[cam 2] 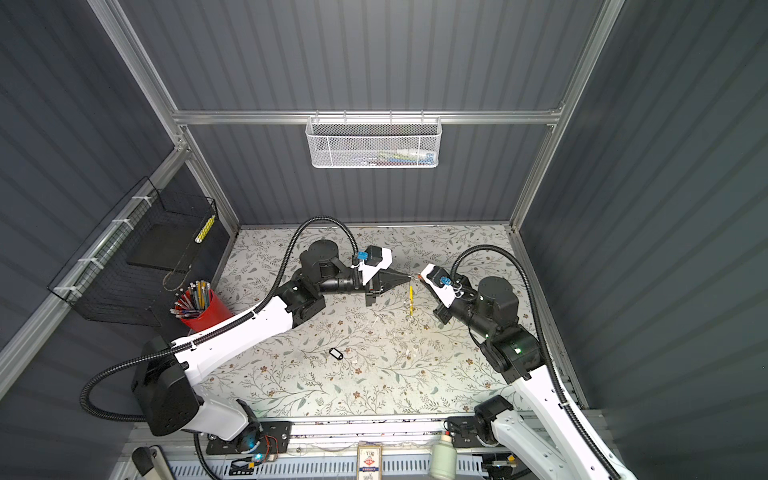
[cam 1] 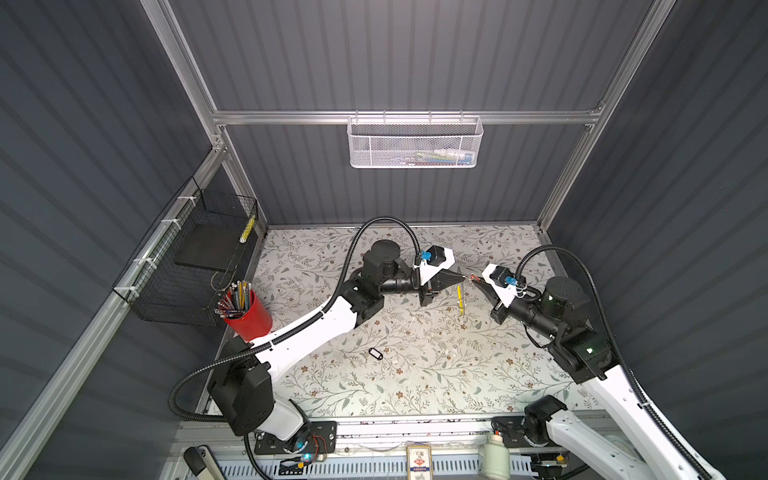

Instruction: Put the keys on the keyring

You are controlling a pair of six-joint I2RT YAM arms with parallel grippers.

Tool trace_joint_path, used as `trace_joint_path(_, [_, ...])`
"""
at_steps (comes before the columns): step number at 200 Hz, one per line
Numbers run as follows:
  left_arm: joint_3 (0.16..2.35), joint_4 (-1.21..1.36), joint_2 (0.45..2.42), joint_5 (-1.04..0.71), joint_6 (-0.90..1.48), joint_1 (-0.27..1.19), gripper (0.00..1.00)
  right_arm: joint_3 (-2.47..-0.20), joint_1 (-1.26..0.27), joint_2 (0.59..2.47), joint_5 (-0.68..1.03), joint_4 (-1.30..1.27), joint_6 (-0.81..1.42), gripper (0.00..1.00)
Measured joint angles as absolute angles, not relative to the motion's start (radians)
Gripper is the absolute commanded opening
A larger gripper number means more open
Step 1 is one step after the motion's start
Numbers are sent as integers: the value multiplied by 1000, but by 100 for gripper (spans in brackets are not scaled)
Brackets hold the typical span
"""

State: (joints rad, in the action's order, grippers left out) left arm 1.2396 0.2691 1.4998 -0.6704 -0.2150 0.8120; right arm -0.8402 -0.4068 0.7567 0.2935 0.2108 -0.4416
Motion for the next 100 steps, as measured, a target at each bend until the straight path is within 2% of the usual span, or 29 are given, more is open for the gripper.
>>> trace_joint_path(100, [1225, 218, 1500, -644, -270, 812, 0, -884, -414, 800, 282, 271, -534, 0])
